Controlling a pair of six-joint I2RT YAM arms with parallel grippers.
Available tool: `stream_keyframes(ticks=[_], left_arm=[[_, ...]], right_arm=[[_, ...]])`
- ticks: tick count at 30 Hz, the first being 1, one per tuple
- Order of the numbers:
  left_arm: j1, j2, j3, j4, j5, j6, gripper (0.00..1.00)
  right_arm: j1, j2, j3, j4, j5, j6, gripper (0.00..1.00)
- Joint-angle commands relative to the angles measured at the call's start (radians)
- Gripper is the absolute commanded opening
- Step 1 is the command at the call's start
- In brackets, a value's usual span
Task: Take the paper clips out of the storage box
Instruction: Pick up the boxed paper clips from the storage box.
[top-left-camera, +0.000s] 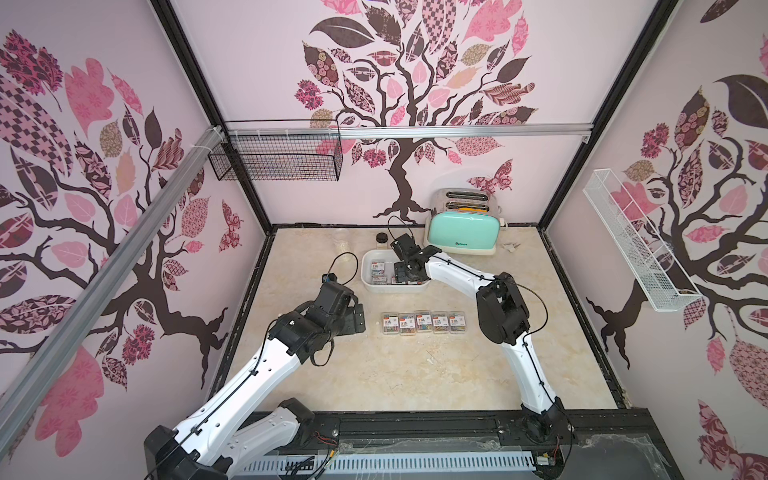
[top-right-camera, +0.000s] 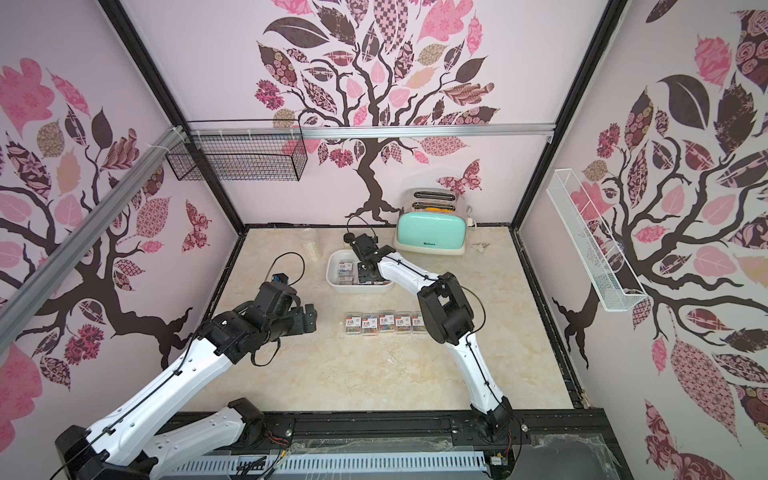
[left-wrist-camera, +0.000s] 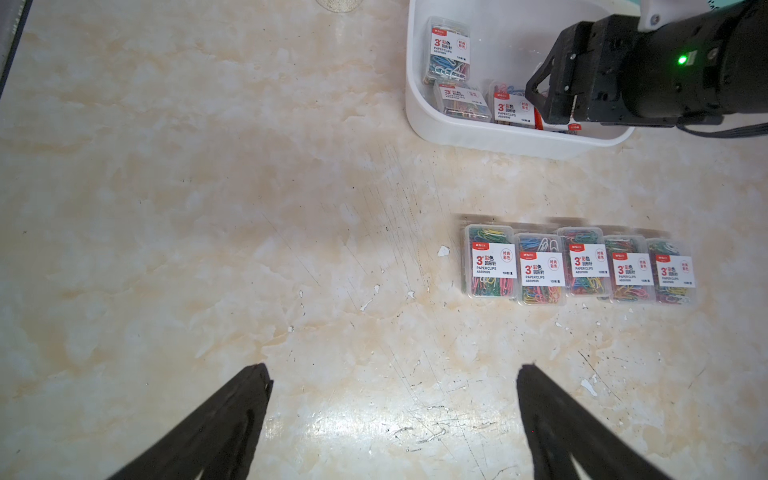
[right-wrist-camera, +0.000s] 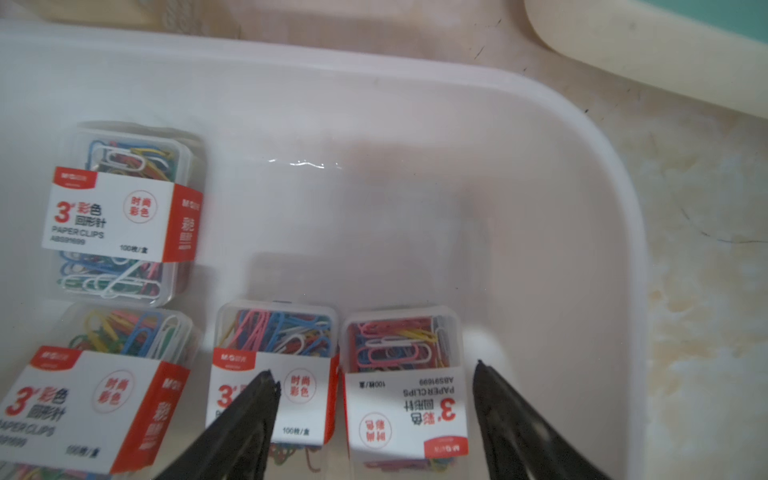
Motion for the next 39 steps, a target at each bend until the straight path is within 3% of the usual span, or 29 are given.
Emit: stream_keyframes(ticks=[1, 22, 33, 39], left_arm=[[-0.004, 0.009, 0.024, 0.015, 0.006, 0.010, 0.98], [-0.003, 0.042, 0.047, 0.024, 0.005, 0.015, 0.98], [0.000, 0.050, 0.043, 0.028, 0.006, 0.014, 0.98], [0.012, 0.053, 0.038, 0.034, 0.017, 0.019, 0.98]], right_arm=[[-0.014, 0.035, 0.021, -0.015, 0.003, 0.022, 0.77], [-0.031, 0.084, 0.010, -0.019, -0.032, 0.024, 0.73], [-0.034, 0.125, 0.011, -0.026, -0.049, 0.023, 0.58], [-0.034, 0.129, 0.038, -0.005, -0.074, 0.007, 0.59]])
